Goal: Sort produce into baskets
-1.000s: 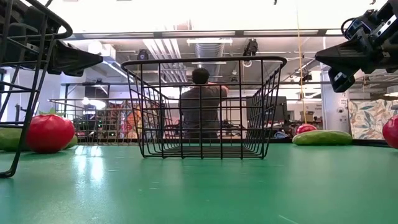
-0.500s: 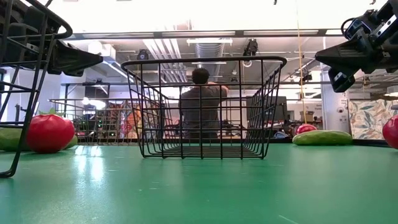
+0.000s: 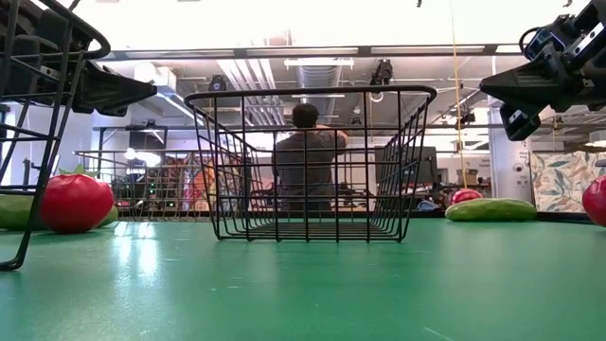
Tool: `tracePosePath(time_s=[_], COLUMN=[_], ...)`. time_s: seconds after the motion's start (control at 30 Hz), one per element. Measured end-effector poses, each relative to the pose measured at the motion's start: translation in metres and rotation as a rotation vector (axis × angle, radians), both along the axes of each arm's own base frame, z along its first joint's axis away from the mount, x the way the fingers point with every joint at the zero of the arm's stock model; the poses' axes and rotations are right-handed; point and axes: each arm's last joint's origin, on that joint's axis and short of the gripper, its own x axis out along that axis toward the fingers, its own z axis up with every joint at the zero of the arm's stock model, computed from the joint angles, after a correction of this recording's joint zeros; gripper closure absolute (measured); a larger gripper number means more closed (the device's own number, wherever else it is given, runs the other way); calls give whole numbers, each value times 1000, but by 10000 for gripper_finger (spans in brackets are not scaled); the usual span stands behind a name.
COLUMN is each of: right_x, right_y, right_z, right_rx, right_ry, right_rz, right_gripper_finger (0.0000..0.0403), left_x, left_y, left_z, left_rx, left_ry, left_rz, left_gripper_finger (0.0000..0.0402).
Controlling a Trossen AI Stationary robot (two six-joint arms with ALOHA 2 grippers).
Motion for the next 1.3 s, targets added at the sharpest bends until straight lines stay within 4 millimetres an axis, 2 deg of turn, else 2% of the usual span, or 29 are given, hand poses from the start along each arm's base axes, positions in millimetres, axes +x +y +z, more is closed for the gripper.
tracePosePath(time_s=[0.97, 1.07, 1.13, 1.23, 1.3], right_x=[0, 0, 0, -3, -6], right_y=[0, -2, -4, -5, -7], right_z=[0, 5, 12, 27, 34], right_rx=[-8, -16, 84, 480, 652], right_ry=[-4, -52, -128, -330, -426], right_rz=[-1, -51, -115, -122, -134], right_gripper_finger=[390, 390, 390, 390, 390], left_x=[0, 0, 0, 0, 0], left_y=[0, 0, 0, 0, 0], left_z=[0, 0, 0, 0, 0], left_rx=[0, 0, 0, 0, 0], left_ry=[0, 0, 0, 0, 0], left_rz=[0, 1, 1, 1, 1], left_gripper_finger=[370, 370, 370, 370, 370])
